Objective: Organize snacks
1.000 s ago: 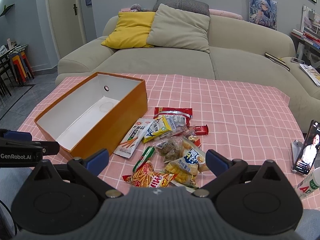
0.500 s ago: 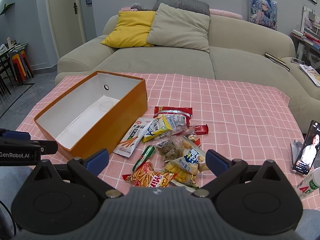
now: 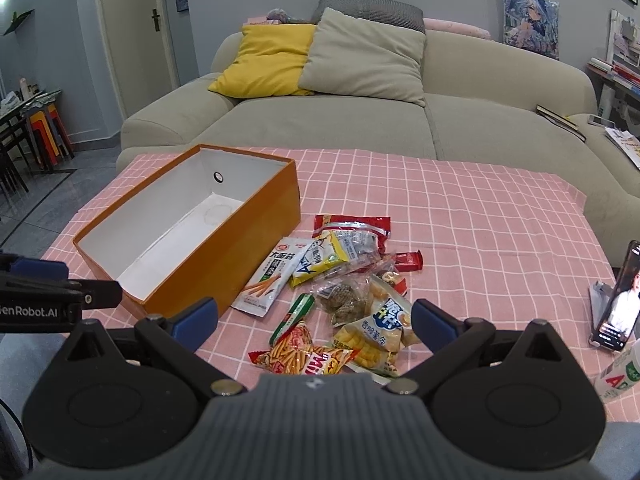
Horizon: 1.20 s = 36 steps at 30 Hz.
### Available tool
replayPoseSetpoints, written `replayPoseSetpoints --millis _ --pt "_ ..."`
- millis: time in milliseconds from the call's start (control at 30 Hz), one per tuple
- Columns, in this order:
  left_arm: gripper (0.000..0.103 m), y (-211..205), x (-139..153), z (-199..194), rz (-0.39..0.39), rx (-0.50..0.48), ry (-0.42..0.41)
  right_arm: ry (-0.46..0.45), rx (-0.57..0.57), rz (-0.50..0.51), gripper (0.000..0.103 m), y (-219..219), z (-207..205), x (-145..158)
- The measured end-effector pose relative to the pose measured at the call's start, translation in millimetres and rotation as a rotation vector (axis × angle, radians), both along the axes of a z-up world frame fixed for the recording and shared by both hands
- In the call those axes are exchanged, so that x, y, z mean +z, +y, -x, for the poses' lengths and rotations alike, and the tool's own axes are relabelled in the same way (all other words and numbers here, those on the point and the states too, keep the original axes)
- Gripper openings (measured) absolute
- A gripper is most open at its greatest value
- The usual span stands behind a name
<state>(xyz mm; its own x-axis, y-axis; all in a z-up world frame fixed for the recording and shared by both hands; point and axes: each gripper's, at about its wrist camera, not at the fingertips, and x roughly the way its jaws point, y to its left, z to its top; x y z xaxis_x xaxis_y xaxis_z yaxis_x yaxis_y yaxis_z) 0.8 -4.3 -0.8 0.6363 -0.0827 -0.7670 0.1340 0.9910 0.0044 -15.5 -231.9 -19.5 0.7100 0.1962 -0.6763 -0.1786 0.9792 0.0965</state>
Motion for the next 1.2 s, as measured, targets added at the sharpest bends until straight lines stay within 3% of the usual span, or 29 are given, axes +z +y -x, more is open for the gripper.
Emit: replayPoseSetpoints --millis 200,267,533,633,767,933,1200 --pt "0.079 -16.4 -1.2 -8.7 0.027 -0.102 0.007 -0.027 0.037 0.042 0.099 -8.4 -5.5 -12.7" --pt "0.072 -22.5 -3.6 -12.7 0.043 -0.139 0.018 -0.018 0.044 0.054 0.097 -12.5 -9.1 -19.5" --pt "0.052 -47.8 -24.0 -34.8 0.086 -0.237 0.119 0.051 0.06 0.086 0.069 -24.4 -21.9 -51.5" --pt "0.051 -54.8 -35.1 -44.4 0.114 -0.243 0.179 0.082 0.053 0.095 0.065 -28.8 -30.1 -62.8" --pt "0.055 -63.8 -50.5 -58.9 0.148 -0.205 0.25 0.103 0.06 0.121 0.065 -33.4 -40.3 -73.5" --pt "0.07 -72.0 -69.4 -77.5 0.19 -0.126 0.34 0.104 0.135 0.208 0.065 -31.5 -53.8 -83.0" --pt "0.071 -78.0 -106.6 -97.9 0.265 0.038 0.507 0.12 0.244 0.295 0.063 -25.8 -71.6 -104.3"
